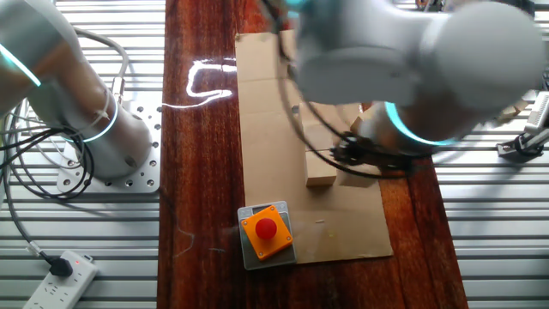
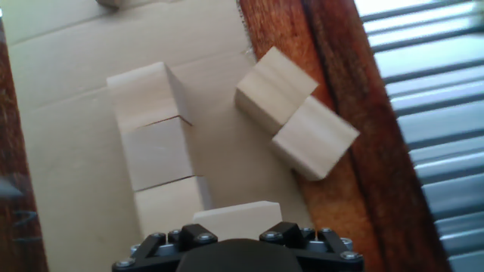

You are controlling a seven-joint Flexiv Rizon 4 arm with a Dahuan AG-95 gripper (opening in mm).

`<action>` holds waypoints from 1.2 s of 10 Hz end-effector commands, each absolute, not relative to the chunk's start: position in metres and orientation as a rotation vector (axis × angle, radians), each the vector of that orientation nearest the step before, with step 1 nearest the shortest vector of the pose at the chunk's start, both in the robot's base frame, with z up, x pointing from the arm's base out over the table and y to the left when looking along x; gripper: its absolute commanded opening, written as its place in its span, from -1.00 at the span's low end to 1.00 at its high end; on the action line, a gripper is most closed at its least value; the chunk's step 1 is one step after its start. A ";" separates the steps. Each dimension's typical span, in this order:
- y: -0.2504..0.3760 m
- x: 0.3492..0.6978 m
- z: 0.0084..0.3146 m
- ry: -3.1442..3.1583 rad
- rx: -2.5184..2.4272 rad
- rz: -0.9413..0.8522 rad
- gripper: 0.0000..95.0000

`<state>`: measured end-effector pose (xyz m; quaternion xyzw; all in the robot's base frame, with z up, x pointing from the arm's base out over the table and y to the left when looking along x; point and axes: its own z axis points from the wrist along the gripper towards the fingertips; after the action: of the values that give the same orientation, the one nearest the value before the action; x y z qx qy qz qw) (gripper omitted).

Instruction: Stack the blocks into a pyramid shape

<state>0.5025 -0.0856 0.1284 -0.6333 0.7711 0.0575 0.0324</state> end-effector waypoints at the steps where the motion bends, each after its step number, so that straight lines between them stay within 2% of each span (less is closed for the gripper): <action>1: -0.084 0.495 0.128 2.399 -1.906 0.196 -1.00; 7: -0.057 0.485 0.117 2.360 -1.935 0.173 -1.00; 12: -0.048 0.477 0.125 2.240 -2.062 0.169 -1.00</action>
<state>0.4747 -0.0484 0.1264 -0.6722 0.7371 0.0534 0.0443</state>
